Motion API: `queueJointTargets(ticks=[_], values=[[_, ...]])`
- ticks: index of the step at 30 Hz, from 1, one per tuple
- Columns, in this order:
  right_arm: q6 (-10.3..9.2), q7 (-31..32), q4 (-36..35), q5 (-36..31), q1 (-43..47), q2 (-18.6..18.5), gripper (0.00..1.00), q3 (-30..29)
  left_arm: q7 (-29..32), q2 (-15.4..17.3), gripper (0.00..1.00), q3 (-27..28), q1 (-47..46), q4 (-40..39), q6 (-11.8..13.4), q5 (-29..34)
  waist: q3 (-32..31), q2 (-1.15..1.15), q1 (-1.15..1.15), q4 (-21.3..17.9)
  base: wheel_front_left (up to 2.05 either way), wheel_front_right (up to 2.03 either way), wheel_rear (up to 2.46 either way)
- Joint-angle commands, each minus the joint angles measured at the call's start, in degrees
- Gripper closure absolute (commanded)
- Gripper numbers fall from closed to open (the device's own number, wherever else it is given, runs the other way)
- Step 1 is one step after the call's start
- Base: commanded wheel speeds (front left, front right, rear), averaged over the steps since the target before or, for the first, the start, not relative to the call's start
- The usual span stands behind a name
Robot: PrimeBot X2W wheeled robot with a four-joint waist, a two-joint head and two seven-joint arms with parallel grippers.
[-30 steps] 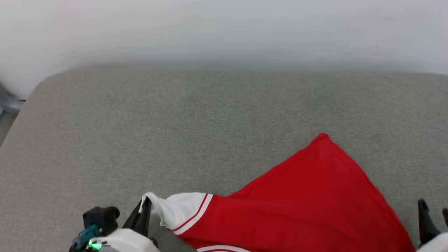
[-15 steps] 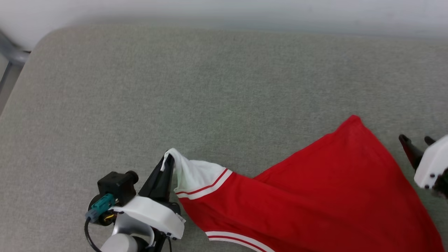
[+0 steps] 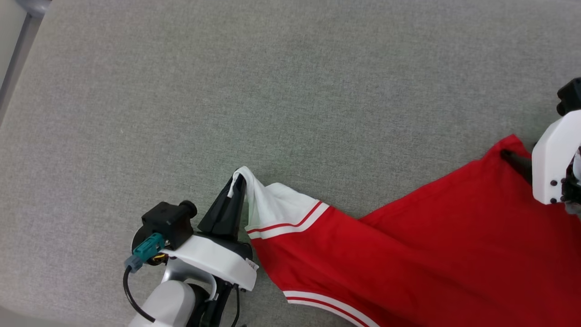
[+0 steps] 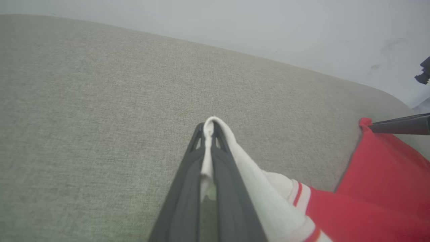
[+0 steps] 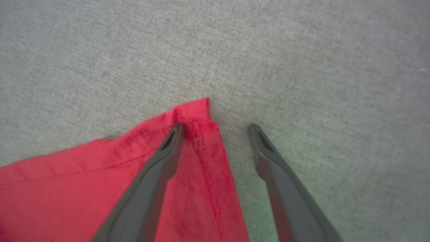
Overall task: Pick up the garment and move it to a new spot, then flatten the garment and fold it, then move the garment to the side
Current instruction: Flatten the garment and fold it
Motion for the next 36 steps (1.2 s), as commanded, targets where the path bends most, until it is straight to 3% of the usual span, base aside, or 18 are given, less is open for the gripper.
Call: queueJointTargets(ticks=[1, 5, 6, 7, 12, 23, 36], values=[[-0.02, 1.16, 1.57, 1.07, 0.63, 0.17, 0.0, 1.94, -0.51, -0.43, 1.0, -0.08, -0.91, 0.22, -0.35, -0.25, 1.15, 0.0, -0.01, 0.83, 0.0, 0.0, 0.0], [0.01, 4.6, 4.85, 3.95, 1.94, -1.14, 0.0, 6.21, -1.07, -0.58, 1.0, -0.24, -1.14, 1.5, -0.68, -0.38, 1.88, 0.0, -0.01, 1.2, 0.0, 0.0, 0.0], [0.06, 5.15, 5.45, 4.47, 2.06, -1.39, 0.62, 6.92, -1.17, -0.53, 1.0, -0.26, -1.18, 1.86, -0.71, -0.42, 1.91, 0.0, -0.01, 1.25, 0.0, 0.0, 0.0], [0.06, 5.47, 5.9, 5.25, 2.13, -1.48, 0.98, 7.31, -1.31, -0.45, 1.0, -0.26, -1.18, 2.15, -0.77, -0.44, 1.84, 0.0, -0.01, 1.24, 0.0, 0.0, 0.0], [0.04, 3.39, 5.98, 5.93, 0.07, -2.02, 1.0, 7.98, -1.09, 0.31, 1.0, 0.27, -0.71, 3.27, -0.32, -0.71, 0.12, 0.0, -0.01, 0.65, 0.0, 0.0, 0.0], [-0.03, -9.94, 6.1, 1.53, -6.15, -0.1, 1.0, 3.76, 1.14, 3.39, 1.0, 2.57, -5.92, 4.51, -0.28, -1.02, -6.44, 0.0, -0.01, -3.65, 0.0, 0.0, 0.0], [-0.03, -19.55, 9.24, -5.44, -20.99, 2.86, 1.0, -1.26, 7.06, 5.56, 1.0, 6.77, -35.74, 15.71, -3.59, -2.1, -6.49, 0.0, -0.01, -8.51, 0.0, 0.0, 0.0]])
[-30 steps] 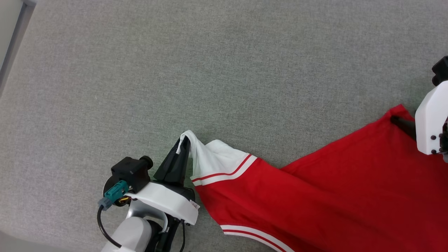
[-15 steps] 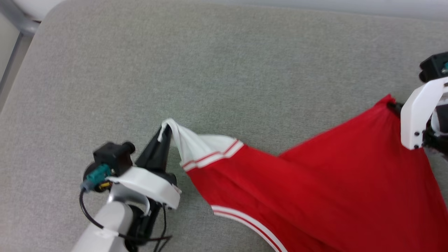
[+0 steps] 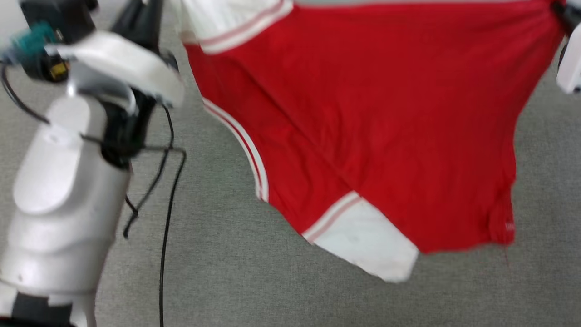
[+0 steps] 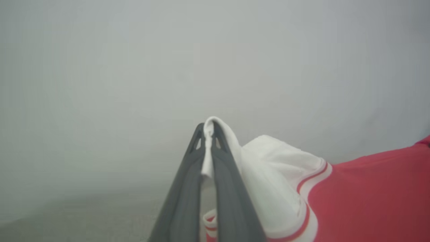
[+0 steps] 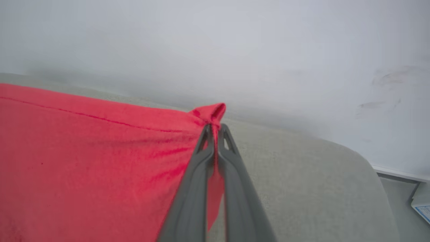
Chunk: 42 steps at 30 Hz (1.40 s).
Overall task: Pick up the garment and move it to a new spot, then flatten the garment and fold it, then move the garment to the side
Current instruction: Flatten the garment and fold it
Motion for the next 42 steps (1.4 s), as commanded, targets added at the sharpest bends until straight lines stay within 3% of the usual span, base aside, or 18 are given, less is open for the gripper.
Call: queueJointTargets(ticks=[1, 11, 21, 32, 42], values=[[-0.04, -1.14, 0.55, -0.56, -2.83, 0.55, 1.0, -0.66, 0.13, 0.12, 1.0, 0.36, -3.72, 1.9, -0.4, 0.37, 0.8, 0.0, 0.0, -0.73, 0.0, 0.0, 0.0], [-0.05, -6.16, 3.32, -4.2, -22.06, 1.45, 1.0, -3.15, -0.74, 2.33, 1.0, 1.33, -28.8, 16.1, -1.23, 3.76, 6.25, 0.0, 0.0, -2.8, 0.0, 0.0, 0.0], [-0.07, -10.62, 8.42, -5.48, -35.87, 2.9, 1.0, -2.24, -2.3, 5.31, 1.0, 2.32, -43.77, 24.63, -2.27, 4.9, 14.59, 0.0, 0.0, -3.98, 0.0, 0.0, 0.0], [-0.07, -15.52, 16.84, -1.11, -39.82, 3.77, 1.0, 2.67, -5.05, 4.49, 1.0, 2.86, -44.84, 31.69, -4.43, 2.35, 22.9, 0.0, 0.0, -3.65, 0.0, 0.0, 0.0], [-0.05, -21.04, 22.5, 4.77, -30.13, 4.41, 1.0, 8.77, -8.1, 2.21, 1.0, 1.94, -35.59, 38.99, -6.66, -2.78, 21.6, 0.0, 0.0, -2.92, 0.0, 0.0, 0.0]])
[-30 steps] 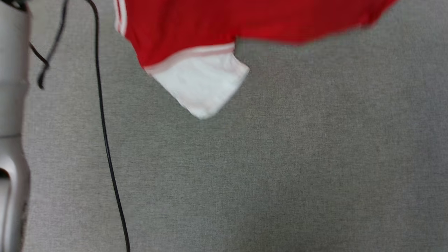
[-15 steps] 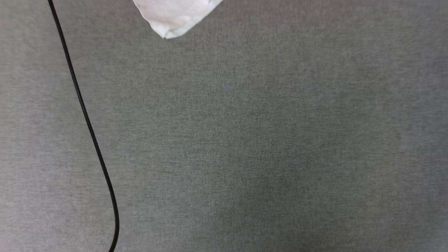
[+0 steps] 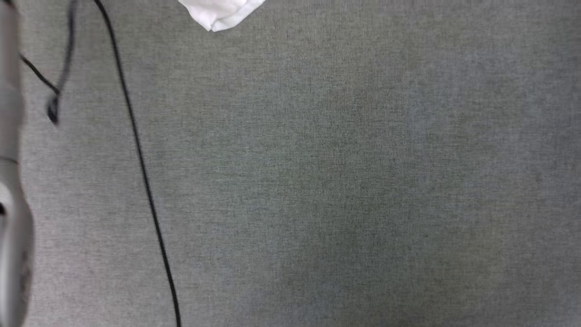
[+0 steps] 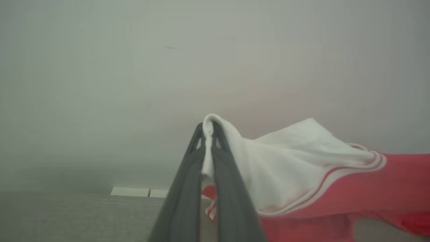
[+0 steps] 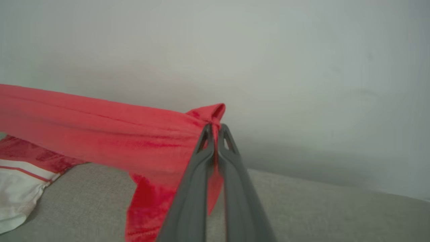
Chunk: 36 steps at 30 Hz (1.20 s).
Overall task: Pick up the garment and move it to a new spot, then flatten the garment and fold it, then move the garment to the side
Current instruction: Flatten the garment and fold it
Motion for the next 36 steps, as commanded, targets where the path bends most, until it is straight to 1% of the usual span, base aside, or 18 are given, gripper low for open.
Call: queueJointTargets(ticks=[1, 4, 8, 9, 11, 14, 18, 23, 27, 32, 36], values=[[-0.06, -0.62, -0.06, 1.27, 4.16, -0.13, 1.0, 1.62, -0.94, -0.3, 1.0, -0.32, 3.36, 0.86, -0.18, -1.24, -1.5, 0.0, -0.01, 0.38, 0.0, 0.0, 0.0], [-0.07, -2.28, -0.72, 2.83, 10.94, -0.78, 1.0, 3.72, -2.06, -1.23, 1.0, -1.12, 8.95, 1.41, -0.31, -2.89, -4.35, 0.0, -0.01, 0.55, 0.0, 0.0, 0.0], [-0.06, -4.01, -1.65, 4.92, 20.46, -1.14, 1.0, 5.22, -3.11, -1.37, 1.0, -2.7, 18.23, -0.09, -0.35, -5.32, -8.47, 0.0, -0.01, 0.91, 0.0, 0.0, 0.0], [-0.06, -4.01, -1.65, 4.92, 20.46, -1.14, 1.0, 5.22, -3.11, -1.37, 1.0, -2.7, 18.23, -0.09, -0.35, -5.32, -8.47, 0.0, -0.01, 0.91, 0.0, 0.0, 0.0], [-0.07, -5.3, -2.31, 5.87, 25.15, -1.86, 1.0, 5.51, -3.67, -1.5, 1.0, -3.48, 23.48, -1.22, -0.36, -6.31, -11.11, 0.0, -0.01, 1.25, 0.0, 0.0, 0.0], [-0.07, -6.57, -3.52, 6.88, 32.03, -2.5, 1.0, 5.43, -4.25, -0.81, 1.0, -3.71, 30.99, -3.17, -0.3, -7.11, -14.8, 0.0, -0.01, 1.47, 0.0, 0.0, 0.0], [-0.09, -7.93, -5.67, 7.85, 40.81, -3.45, 1.0, 4.33, -4.67, -0.4, 1.0, -3.65, 40.86, -6.54, -0.25, -7.38, -19.69, 0.0, -0.01, 1.94, 0.0, 0.0, 0.0], [-0.1, -8.18, -8.82, 8.18, 51.09, -5.26, 1.0, 1.03, -4.86, -0.18, 1.0, -3.55, 52.04, -12.11, 2.01, -7.04, -24.89, 0.0, -0.01, 3.09, 0.0, 0.0, 0.0], [-0.11, -7.59, -12.14, 7.37, 59.5, -5.39, 1.0, -2.88, -3.8, 0.6, 1.0, -3.74, 60.18, -17.4, 4.27, -7.52, -28.76, 0.0, -0.01, 3.81, 0.0, 0.0, 0.0], [-0.12, -5.5, -18.05, 5.09, 69.95, -4.07, 1.0, -8.38, -0.62, 2.0, 1.0, -3.53, 70.62, -25.63, 8.1, -8.78, -32.79, 0.0, -0.01, 4.12, 0.0, 0.0, 0.0], [-0.11, -2.35, -24.65, 2.69, 78.76, -1.53, 1.0, -12.98, 2.59, 2.59, 1.0, -3.54, 79.02, -33.2, 11.78, -10.13, -35.53, 0.0, -0.01, 4.6, 0.0, 0.0, 0.0]])
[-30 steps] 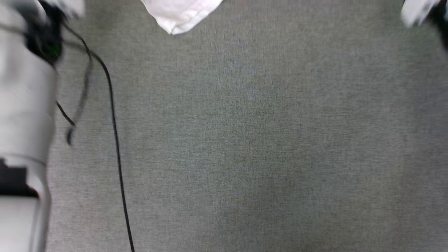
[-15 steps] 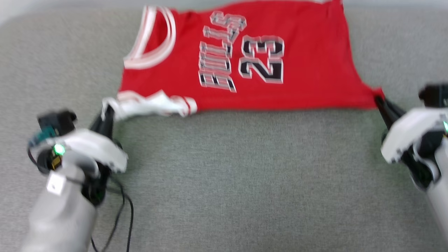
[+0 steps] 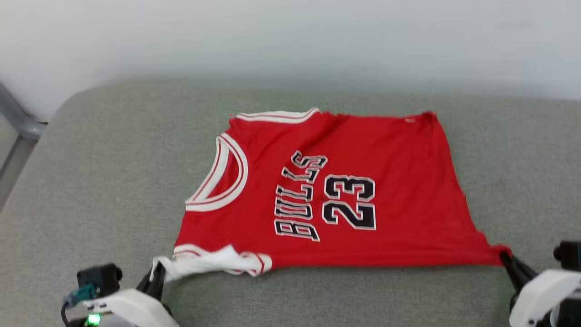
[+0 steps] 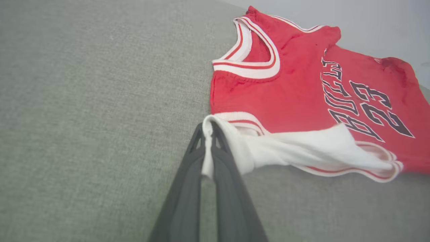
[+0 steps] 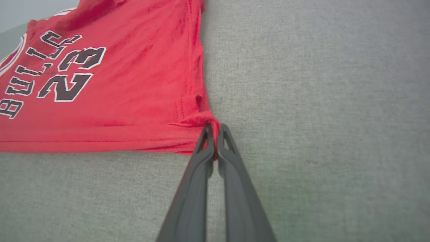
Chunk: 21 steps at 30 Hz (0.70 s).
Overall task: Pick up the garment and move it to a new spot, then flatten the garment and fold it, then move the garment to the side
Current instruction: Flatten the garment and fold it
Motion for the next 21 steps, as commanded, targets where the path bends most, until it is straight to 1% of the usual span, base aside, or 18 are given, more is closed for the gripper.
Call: queueJointTargets(ticks=[1, 7, 9, 12, 14, 16, 20, 21], values=[[-0.19, 0.79, -2.07, -1.08, 3.1, 0.25, 1.0, -2.0, 1.09, 1.23, 1.0, 0.53, 2.67, -1.88, 1.5, -0.42, -2.08, 0.0, 0.02, 0.71, 0.0, 0.0, 0.0], [-0.17, 6.8, -12.69, -4.92, 15.01, 5.72, 1.0, -8.29, 6.24, 3.09, 1.0, 0.55, 12.77, -12.31, 6.81, -1.97, -4.5, 0.0, 0.02, 1.49, 0.0, 0.0, 0.0], [-0.16, 8.96, -16.1, -6.05, 18.23, 7.48, 1.0, -9.6, 7.8, 3.79, 1.0, 0.85, 15.41, -15.25, 8.57, -2.45, -5.06, 0.0, 0.02, 1.63, 0.0, 0.0, 0.0], [-0.15, 12.46, -20.44, -7.53, 22.29, 9.9, 1.0, -11.46, 10.1, 4.7, 1.0, 0.93, 18.62, -19.85, 10.56, -3.25, -5.26, 0.0, 0.02, 1.68, 0.0, 0.0, 0.0], [-0.15, 14.49, -23.05, -8.54, 24.11, 11.14, 1.0, -12.57, 10.99, 5.49, 1.0, 1.15, 19.55, -22.66, 11.49, -3.18, -5.23, 0.0, 0.02, 1.65, 0.0, 0.0, 0.0], [-0.15, 16.1, -25.51, -9.16, 24.78, 12.09, 1.0, -13.15, 11.93, 6.22, 1.0, 0.9, 19.79, -25.03, 11.87, -2.85, -5.0, 0.0, 0.02, 1.42, 0.0, 0.0, 0.0], [-0.15, 18.75, -28.89, -10.75, 22.93, 12.61, 1.0, -13.07, 12.46, 6.81, 1.0, 0.53, 16.72, -27.68, 11.31, -2.03, -3.69, 0.0, 0.02, 0.66, 0.0, 0.0, 0.0], [-0.15, 19.02, -29.68, -11.19, 21.91, 12.26, 1.0, -12.67, 12.58, 6.8, 1.0, 0.47, 15.75, -27.83, 11.03, -2.0, -3.13, 0.0, 0.02, 0.45, 0.0, 0.0, 0.0]])
